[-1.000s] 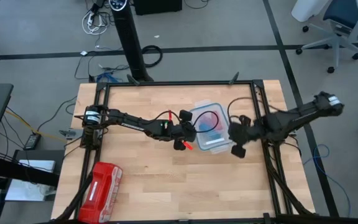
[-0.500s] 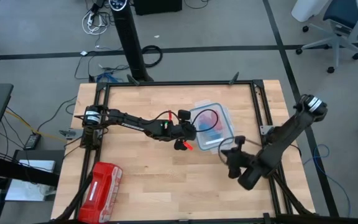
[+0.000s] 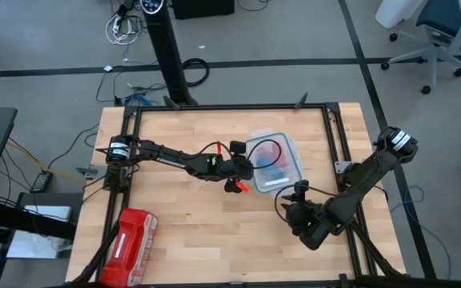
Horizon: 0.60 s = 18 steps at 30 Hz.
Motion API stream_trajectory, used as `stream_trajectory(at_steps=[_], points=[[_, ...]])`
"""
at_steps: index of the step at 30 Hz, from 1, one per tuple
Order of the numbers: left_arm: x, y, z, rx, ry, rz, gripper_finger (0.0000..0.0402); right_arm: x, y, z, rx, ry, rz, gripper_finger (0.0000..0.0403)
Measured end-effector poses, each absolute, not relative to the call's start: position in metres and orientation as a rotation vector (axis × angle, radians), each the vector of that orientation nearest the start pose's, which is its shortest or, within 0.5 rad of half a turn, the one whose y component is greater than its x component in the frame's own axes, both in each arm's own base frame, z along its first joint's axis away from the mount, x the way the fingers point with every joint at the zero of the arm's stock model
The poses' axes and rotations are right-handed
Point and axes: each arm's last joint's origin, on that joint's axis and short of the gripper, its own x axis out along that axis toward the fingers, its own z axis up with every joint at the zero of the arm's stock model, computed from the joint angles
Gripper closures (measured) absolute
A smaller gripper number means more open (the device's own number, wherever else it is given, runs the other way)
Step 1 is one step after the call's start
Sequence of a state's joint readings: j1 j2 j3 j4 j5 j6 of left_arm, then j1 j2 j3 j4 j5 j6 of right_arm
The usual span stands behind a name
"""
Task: Roll bandage
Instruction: Close the transparent container
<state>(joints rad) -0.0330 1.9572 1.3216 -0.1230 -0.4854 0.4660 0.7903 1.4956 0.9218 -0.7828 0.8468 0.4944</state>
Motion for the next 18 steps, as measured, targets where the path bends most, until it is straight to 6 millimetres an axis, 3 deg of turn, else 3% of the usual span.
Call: stream_trajectory(at_steps=[4, 7, 13, 18], points=[[0.420, 0.000, 0.187, 0.633, 0.832, 0.252, 0.0307, 0.200, 0.163, 0.189, -0.593, 0.902, -0.276, 0.0247], [0.420, 0.000, 0.187, 0.633, 0.832, 0.252, 0.0307, 0.205, 0.164, 0.177, -0.664, 0.931, -0.290, 0.0244], [0.420, 0.000, 0.187, 0.633, 0.833, 0.251, 0.0307, 0.210, 0.163, 0.155, -0.844, 0.936, -0.373, 0.0279], [0.420, 0.000, 0.186, 0.633, 0.834, 0.251, 0.0307, 0.210, 0.162, 0.148, -0.901, 0.936, -0.402, 0.0332]])
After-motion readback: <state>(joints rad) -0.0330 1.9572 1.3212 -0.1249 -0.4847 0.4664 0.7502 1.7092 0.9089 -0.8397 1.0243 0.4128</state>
